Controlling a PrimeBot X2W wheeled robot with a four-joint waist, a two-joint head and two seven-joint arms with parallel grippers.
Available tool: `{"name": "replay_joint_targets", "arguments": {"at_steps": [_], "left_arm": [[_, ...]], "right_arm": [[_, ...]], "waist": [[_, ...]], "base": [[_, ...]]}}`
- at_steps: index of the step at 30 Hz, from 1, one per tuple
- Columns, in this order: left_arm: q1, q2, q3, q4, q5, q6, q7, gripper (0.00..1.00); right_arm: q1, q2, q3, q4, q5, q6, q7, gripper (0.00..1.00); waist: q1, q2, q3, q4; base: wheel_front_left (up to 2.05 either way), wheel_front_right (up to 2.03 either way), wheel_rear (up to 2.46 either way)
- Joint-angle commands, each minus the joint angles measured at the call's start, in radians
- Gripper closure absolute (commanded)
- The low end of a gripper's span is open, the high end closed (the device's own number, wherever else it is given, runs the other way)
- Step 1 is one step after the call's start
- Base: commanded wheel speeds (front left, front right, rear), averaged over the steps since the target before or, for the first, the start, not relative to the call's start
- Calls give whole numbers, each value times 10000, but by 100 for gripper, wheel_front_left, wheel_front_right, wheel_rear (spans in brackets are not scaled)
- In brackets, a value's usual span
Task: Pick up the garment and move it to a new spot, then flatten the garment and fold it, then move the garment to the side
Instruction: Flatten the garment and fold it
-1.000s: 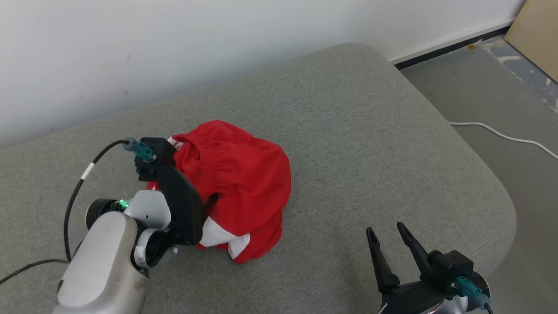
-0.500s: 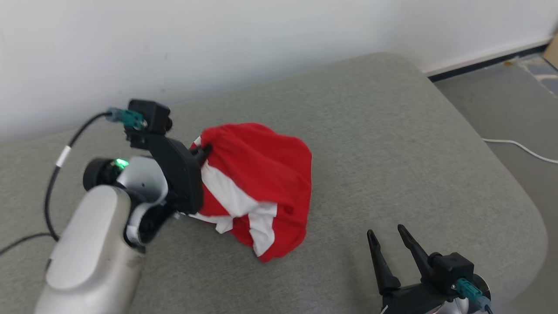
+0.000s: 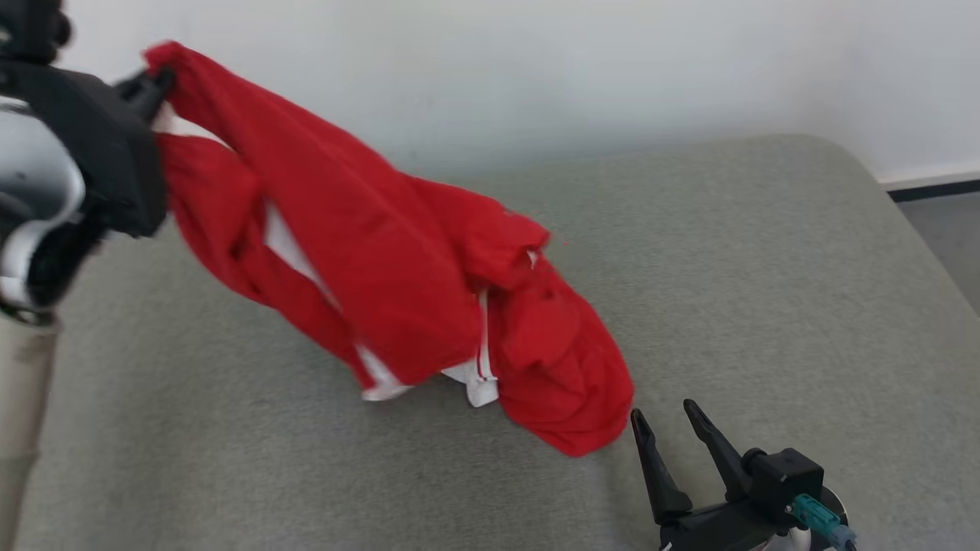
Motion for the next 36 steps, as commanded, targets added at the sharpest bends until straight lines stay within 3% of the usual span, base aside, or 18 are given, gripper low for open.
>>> {"name": "replay_joint_targets", "arguments": {"at_steps": [1,9,15,26,27,28,29,30,36], "left_arm": [[-141,139,32,-44,68,21,-19,100],[-421,1249,589,146,427,-46,-841,100],[215,1516,1076,737,385,170,-1782,100],[2175,804,1270,2707,220,475,-3736,100],[2306,691,1247,2842,216,515,-3912,86],[2306,691,1247,2842,216,515,-3912,86],[2476,595,1178,3017,282,529,-4098,22],[2641,492,1133,3182,318,584,-4281,0],[3238,-181,1112,3709,218,869,-5165,0]], "right_arm": [[83,-18,-42,-36,13,-22,-18,0],[-223,-15,-26,-290,-226,-22,101,0],[-460,-18,22,-676,-500,-23,333,0],[-507,-18,107,-1162,-974,-22,840,0],[-462,-20,56,-1207,-979,-22,865,0],[-462,-20,56,-1207,-979,-22,865,0],[-424,-20,20,-1229,-982,-23,888,0],[-365,-18,9,-1249,-981,-22,926,0],[-100,-18,-144,-1297,-893,-22,948,0]], "waist": [[1,0,129,705],[1,0,774,1917],[1,0,1467,2428],[1,0,1882,2068],[1,0,1873,2018],[1,0,1873,2018],[1,0,1829,1956],[1,0,1769,1899],[1,0,1195,1669]], "base": [[0,0,0],[0,0,0],[0,0,0],[0,0,0],[0,0,0],[0,0,0],[0,0,0],[0,0,0],[0,0,0]]}}
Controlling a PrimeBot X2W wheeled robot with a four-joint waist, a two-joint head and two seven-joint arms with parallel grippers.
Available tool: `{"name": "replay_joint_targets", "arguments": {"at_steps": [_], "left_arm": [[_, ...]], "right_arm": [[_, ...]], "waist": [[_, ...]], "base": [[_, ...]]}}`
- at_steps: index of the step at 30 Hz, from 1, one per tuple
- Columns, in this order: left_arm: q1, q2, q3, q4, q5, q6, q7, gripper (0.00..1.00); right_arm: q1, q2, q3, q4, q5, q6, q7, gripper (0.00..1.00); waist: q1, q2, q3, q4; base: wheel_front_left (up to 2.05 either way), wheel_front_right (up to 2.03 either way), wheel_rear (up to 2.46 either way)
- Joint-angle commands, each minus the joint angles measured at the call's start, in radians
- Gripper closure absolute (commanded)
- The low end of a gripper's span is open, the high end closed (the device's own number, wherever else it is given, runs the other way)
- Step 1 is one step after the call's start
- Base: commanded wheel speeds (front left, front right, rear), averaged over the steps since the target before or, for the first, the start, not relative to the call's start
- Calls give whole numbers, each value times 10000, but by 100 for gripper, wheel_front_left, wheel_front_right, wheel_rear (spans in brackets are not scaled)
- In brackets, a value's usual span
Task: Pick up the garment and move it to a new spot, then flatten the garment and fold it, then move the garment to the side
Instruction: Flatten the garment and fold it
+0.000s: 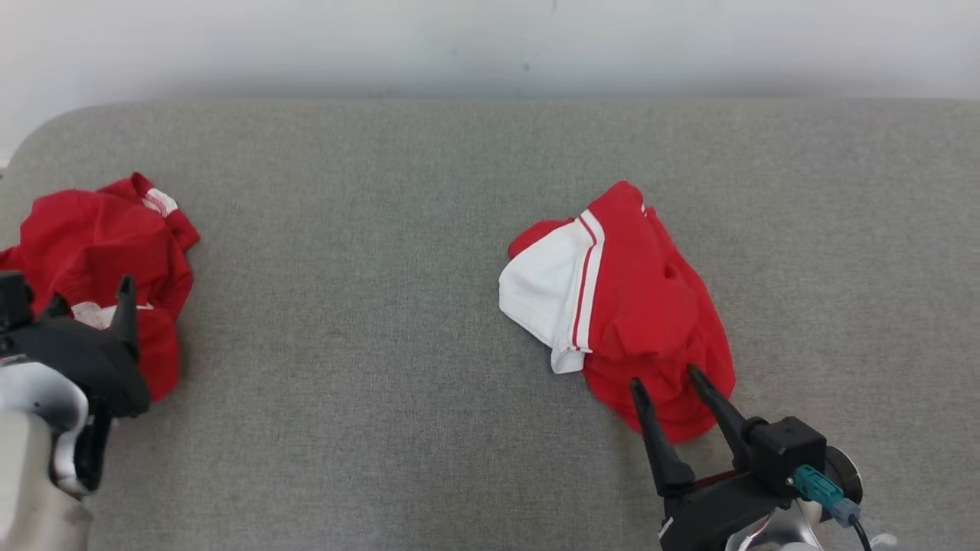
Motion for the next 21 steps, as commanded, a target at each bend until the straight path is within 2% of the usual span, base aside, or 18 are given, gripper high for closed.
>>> {"name": "replay_joint_targets", "arguments": {"at_steps": [1,11,21], "left_arm": [[221,-93,-9,-25,64,72,-260,0],[1985,-1051,-20,-1231,257,626,-2817,0],[4474,-1914,-157,-3845,841,1435,-3649,0]], "right_arm": [[160,-17,-82,-6,81,-22,-53,0],[699,-17,-762,88,369,-22,-231,0],[898,-12,-1677,53,85,-22,-376,0]], "waist": [[-1,-1,-420,-145],[-1,-1,-1788,-335],[-1,-1,-2304,-1192]], "base": [[0,0,0],[0,0,0],[0,0,0]]}}
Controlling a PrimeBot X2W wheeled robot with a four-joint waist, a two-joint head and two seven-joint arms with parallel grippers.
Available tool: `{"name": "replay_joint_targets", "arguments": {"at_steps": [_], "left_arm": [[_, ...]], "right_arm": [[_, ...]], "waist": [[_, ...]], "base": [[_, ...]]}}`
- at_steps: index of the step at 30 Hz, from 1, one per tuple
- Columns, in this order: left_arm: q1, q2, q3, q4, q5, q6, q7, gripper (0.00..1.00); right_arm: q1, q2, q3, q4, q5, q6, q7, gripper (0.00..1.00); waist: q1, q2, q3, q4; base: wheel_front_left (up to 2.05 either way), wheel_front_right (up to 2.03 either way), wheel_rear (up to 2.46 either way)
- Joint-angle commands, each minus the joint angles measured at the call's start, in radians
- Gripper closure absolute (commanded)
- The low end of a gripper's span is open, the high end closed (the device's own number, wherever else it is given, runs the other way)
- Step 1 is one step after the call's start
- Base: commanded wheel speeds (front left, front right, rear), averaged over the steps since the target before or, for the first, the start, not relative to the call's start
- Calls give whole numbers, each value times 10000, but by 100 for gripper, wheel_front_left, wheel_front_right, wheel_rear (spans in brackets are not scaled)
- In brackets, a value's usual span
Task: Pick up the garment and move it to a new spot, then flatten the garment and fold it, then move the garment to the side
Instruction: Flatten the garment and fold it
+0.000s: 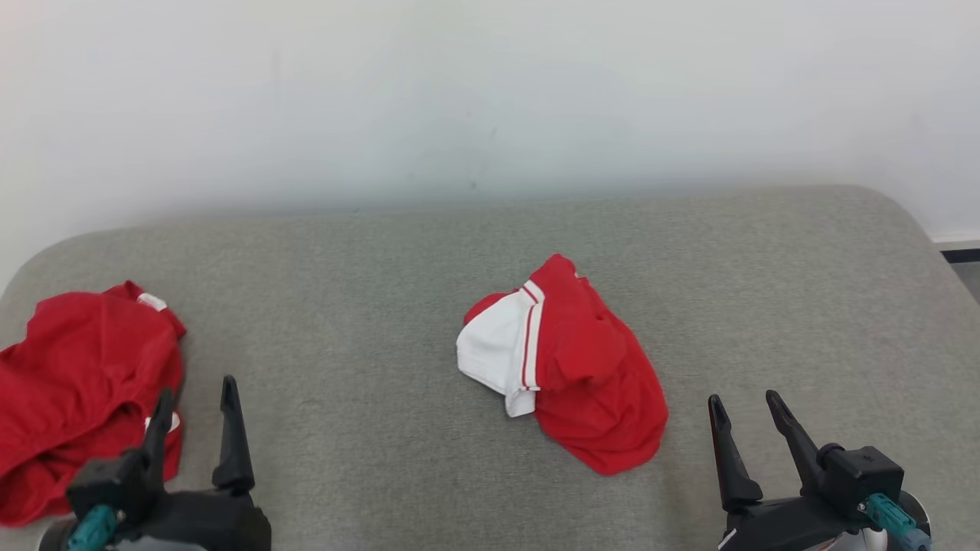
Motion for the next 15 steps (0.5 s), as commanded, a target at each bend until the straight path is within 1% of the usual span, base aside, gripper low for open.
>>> {"name": "replay_joint_targets", "arguments": {"at_steps": [1,4,9,15], "left_arm": [[342,-125,-7,-269,174,113,-68,0],[835,-306,-94,-649,380,165,-81,0],[1430,-546,-141,-989,576,-20,-74,0],[1847,-801,12,-1127,686,-259,-77,0]], "right_arm": [[90,-10,-58,39,-148,-23,-56,0],[86,-10,-164,110,-178,-22,-104,0],[-14,-11,140,371,-374,-23,-187,0],[-114,-8,584,651,-389,-22,-367,0]], "waist": [[2,1,-199,-424],[2,1,-234,-685],[2,1,-277,-1076],[2,1,-337,-1263]], "base": [[0,0,0],[0,0,0],[0,0,0],[0,0,0]]}}
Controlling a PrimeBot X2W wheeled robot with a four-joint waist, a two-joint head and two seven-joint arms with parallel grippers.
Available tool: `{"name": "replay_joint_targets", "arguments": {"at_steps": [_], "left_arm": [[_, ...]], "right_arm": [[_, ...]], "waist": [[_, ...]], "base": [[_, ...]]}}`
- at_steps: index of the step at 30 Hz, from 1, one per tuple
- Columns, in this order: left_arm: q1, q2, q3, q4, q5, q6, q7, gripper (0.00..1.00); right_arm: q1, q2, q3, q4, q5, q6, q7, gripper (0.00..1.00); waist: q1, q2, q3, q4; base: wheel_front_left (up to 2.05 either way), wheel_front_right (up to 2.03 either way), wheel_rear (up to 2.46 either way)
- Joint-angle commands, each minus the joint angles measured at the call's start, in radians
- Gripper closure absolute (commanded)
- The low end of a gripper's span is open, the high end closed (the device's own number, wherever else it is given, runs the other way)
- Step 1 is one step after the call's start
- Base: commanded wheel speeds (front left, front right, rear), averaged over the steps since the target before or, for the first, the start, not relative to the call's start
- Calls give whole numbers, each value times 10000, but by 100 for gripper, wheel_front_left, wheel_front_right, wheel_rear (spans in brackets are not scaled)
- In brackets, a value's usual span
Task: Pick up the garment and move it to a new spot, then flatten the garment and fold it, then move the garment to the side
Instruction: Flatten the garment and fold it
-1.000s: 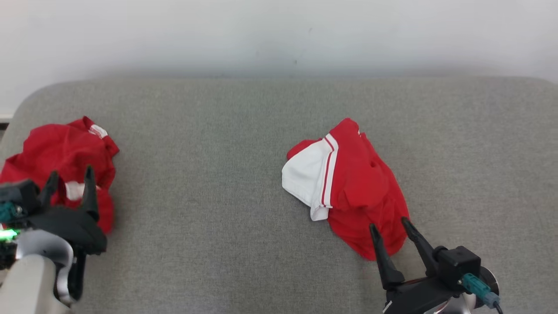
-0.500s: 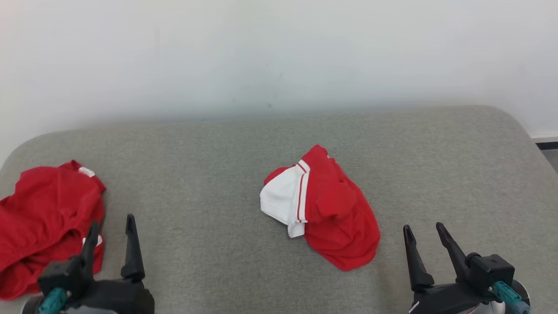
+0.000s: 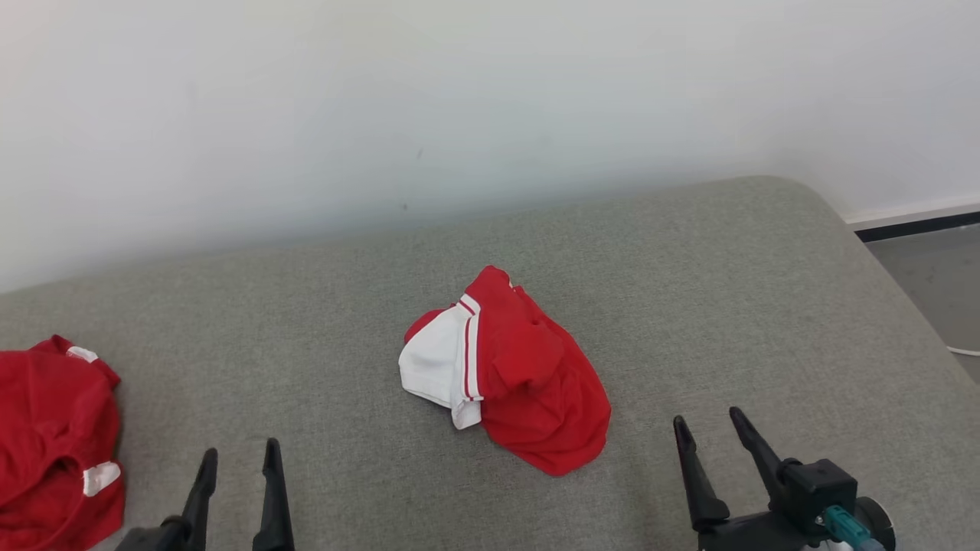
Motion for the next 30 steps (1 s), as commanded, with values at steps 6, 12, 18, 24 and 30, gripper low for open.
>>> {"name": "replay_joint_targets", "arguments": {"at_steps": [6,12,18,24,30], "left_arm": [[542,-291,554,-110,191,-245,-8,0],[910,-499,1014,-139,336,-696,-9,0],[1213,-629,1442,-110,691,-888,-9,0],[1470,-726,1599,-112,957,-1024,-10,0],[1560,-808,1611,-44,1135,-1144,-10,0]], "right_arm": [[-151,-12,287,344,28,-22,-212,0],[-172,-12,395,657,45,-22,-347,0],[-91,-12,452,870,97,-22,-451,0],[-13,-13,348,900,185,-22,-490,0],[38,-13,328,821,262,-23,-505,0]], "waist": [[1,1,-101,-21],[1,1,-171,129],[1,1,-279,273],[1,1,-390,432],[1,1,-434,495]], "base": [[0,0,0],[0,0,0],[0,0,0],[0,0,0],[0,0,0]]}}
